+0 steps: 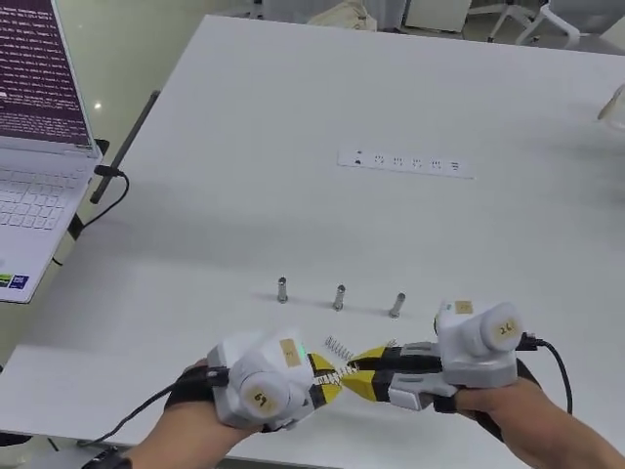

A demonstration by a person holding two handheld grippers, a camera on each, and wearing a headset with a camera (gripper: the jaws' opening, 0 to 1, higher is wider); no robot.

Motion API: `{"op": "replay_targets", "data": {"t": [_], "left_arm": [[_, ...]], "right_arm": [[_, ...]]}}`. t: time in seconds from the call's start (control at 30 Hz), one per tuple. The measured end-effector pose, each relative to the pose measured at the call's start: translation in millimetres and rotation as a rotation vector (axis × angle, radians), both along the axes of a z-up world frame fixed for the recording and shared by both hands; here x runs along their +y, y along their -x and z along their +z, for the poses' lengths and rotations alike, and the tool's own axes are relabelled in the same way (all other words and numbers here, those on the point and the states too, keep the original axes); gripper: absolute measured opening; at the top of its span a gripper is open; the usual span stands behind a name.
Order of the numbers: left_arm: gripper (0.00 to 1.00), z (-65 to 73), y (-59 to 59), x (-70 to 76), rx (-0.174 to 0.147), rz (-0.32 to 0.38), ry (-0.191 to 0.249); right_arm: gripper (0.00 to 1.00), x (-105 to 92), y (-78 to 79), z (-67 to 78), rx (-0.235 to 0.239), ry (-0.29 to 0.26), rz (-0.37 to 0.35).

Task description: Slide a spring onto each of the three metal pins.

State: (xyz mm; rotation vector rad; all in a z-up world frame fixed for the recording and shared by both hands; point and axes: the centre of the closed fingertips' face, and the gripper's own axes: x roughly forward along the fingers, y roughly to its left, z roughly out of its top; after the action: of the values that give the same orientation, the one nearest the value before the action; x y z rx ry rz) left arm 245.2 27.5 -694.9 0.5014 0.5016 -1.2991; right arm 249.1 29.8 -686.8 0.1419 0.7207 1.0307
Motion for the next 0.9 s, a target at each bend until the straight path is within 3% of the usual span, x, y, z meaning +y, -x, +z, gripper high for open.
{"op": "replay_targets", "data": {"t": [0.27, 0.53, 0.9], "left_arm": [[0.02, 0.1, 0.4, -2.3, -0.008, -0.016, -0.002], [0.02, 3.2, -1.8, -7.0, -0.016, -0.024, 0.017], [0.03, 13.0, -7.6, -14.7, -0.02, -0.02, 0.072]], "right_arm": [[0.12, 2.1, 2.8, 4.6, 0.005, -0.007, 0.019], [0.1, 5.5, 1.5, 8.7, -0.028, 0.048, 0.083], [0.09, 1.3, -2.0, 18.5, -0.105, 0.184, 0.195]]}}
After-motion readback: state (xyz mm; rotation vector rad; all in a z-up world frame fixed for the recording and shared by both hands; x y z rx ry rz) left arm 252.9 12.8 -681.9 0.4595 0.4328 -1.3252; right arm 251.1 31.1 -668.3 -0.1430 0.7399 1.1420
